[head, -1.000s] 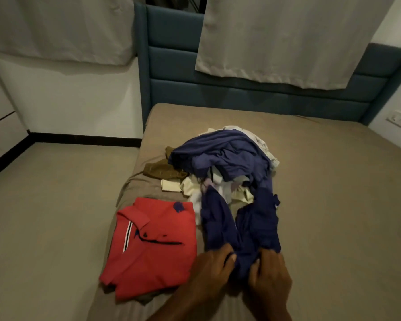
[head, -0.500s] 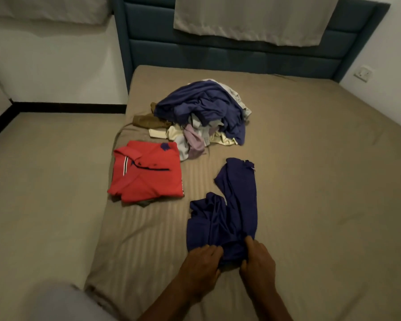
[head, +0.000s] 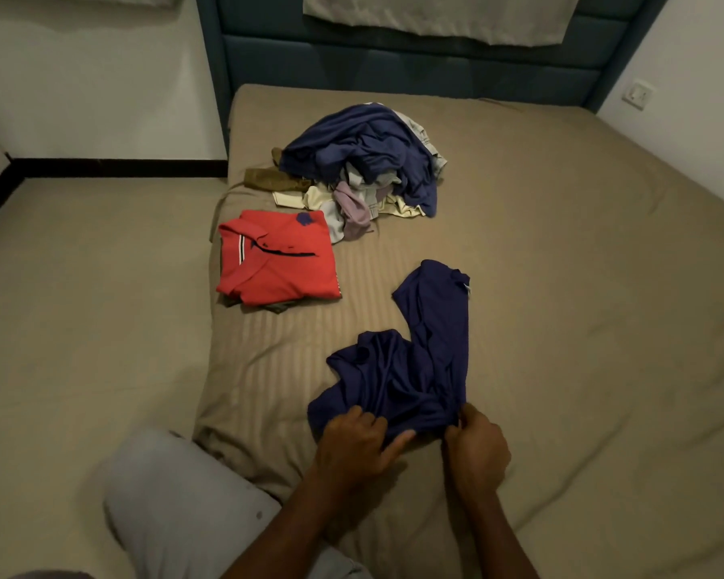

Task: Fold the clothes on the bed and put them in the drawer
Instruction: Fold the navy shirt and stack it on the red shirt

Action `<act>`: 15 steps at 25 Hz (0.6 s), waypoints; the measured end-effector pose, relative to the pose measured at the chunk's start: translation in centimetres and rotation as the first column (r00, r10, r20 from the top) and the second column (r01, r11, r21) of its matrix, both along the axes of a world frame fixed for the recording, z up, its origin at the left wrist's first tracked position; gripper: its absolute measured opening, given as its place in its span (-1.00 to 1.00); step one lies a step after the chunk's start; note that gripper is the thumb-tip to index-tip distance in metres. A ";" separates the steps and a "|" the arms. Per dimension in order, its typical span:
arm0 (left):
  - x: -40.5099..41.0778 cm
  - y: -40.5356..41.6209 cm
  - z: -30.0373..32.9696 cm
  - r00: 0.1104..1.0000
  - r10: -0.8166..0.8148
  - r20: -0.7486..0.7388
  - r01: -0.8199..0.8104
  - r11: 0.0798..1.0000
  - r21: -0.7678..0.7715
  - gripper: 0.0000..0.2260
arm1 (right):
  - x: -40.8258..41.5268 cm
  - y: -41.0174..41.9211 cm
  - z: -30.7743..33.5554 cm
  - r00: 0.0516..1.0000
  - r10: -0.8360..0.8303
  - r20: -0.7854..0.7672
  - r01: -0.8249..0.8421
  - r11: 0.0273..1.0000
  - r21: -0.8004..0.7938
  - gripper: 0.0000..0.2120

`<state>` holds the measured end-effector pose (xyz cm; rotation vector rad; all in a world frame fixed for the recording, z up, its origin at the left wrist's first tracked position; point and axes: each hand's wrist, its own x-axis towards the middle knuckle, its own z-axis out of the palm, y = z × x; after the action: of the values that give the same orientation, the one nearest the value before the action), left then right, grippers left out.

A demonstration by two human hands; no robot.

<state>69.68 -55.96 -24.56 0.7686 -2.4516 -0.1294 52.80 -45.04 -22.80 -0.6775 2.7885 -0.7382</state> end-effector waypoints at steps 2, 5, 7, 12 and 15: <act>0.7 -1.1 0.0 0.993 0.100 -0.070 -0.097 0.994 0.043 -0.43 | -1.1 -0.1 0.4 0.998 -0.007 0.064 0.006 1.000 0.021 -0.85; 2.0 -2.2 0.3 0.982 0.153 -0.114 -0.138 0.982 0.127 -0.52 | -2.3 -0.7 1.8 0.981 0.081 0.175 -0.089 0.995 0.036 -0.85; 2.2 -2.8 0.4 0.976 0.157 -0.149 -0.141 0.984 0.113 -0.64 | -2.4 -1.5 2.7 0.989 0.091 0.114 -0.089 0.996 -0.030 -0.83; -0.2 -4.8 0.5 0.974 0.201 -0.101 -0.166 0.946 0.277 -0.73 | -3.0 -7.0 3.0 0.989 0.132 -0.061 -0.135 0.990 -0.040 -0.60; -2.9 -8.1 1.3 0.957 0.227 0.182 -0.283 0.875 0.394 -0.48 | -4.1 -9.9 2.4 0.964 0.202 -0.174 -0.188 0.978 0.094 -0.73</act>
<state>66.74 -64.08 -23.27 1.3182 -2.4426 -0.5312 48.74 -54.97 -20.43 -1.0354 2.8369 -0.5540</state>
